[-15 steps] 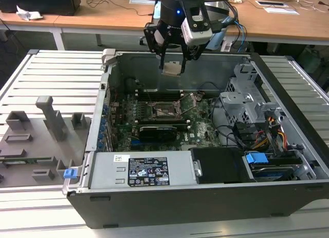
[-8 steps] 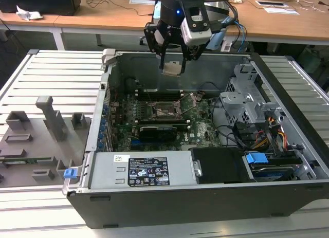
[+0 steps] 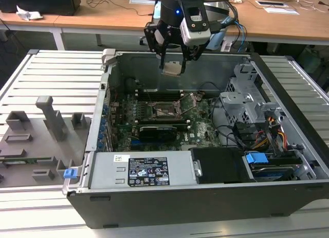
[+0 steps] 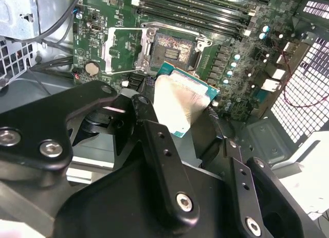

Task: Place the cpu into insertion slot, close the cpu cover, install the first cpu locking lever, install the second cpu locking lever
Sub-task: 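Place the cpu into insertion slot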

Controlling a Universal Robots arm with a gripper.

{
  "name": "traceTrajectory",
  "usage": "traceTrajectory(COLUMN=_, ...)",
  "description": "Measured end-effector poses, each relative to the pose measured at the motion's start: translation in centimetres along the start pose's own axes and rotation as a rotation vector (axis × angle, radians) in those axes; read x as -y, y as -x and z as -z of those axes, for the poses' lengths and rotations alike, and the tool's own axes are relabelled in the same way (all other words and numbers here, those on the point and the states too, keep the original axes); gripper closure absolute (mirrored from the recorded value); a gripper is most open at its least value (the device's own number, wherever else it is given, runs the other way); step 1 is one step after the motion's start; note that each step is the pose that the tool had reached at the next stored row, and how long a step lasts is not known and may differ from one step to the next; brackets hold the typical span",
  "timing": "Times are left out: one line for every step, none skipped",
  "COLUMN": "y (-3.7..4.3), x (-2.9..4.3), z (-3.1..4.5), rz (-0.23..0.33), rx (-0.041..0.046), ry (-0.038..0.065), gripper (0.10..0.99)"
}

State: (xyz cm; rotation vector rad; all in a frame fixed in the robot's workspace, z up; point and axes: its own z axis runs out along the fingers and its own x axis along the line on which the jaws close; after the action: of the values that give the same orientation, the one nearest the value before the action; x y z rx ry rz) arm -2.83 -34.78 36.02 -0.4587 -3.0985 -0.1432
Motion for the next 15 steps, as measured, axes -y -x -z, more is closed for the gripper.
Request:
traceTrajectory(y=0.0, x=0.0, z=0.0, rz=-0.002, rx=0.0002, ry=0.0, gripper=0.561)
traceTrajectory(y=0.0, x=0.0, z=0.0, rz=-0.004, rx=0.0003, ry=0.0, gripper=0.561)
traceTrajectory(y=0.0, x=0.0, z=0.0, rz=-0.006, rx=0.0005, ry=0.0, gripper=0.561)
traceTrajectory(y=0.0, x=0.0, z=0.0, rz=-0.008, rx=0.0007, ry=0.0, gripper=0.561)
traceTrajectory(y=0.0, x=0.0, z=0.0, rz=-0.01, rx=0.0009, ry=0.0, gripper=0.561)
traceTrajectory(y=0.0, x=0.0, z=0.0, rz=-0.012, rx=0.0011, ry=0.0, gripper=0.561)
traceTrajectory(y=0.0, x=0.0, z=0.0, rz=-0.015, rx=0.0014, ry=0.0, gripper=0.561)
traceTrajectory(y=0.0, x=0.0, z=0.0, rz=-0.02, rx=0.0018, ry=0.0, gripper=0.561)
traceTrajectory(y=0.0, x=0.0, z=0.0, rz=-0.023, rx=0.0021, ry=0.0, gripper=0.561)
traceTrajectory(y=0.0, x=0.0, z=0.0, rz=-0.027, rx=0.0024, ry=0.0, gripper=0.561)
traceTrajectory(y=0.0, x=0.0, z=0.0, rz=-0.031, rx=0.0027, ry=0.001, gripper=0.561)
traceTrajectory(y=0.0, x=0.0, z=0.0, rz=-0.034, rx=0.0031, ry=0.001, gripper=0.561)
traceTrajectory(y=0.0, x=0.0, z=0.0, rz=-0.038, rx=0.0034, ry=0.001, gripper=0.561)
traceTrajectory(y=0.0, x=0.0, z=0.0, rz=-0.041, rx=0.0037, ry=0.001, gripper=0.561)
traceTrajectory(y=0.0, x=0.0, z=0.0, rz=-0.044, rx=0.0039, ry=0.001, gripper=0.561)
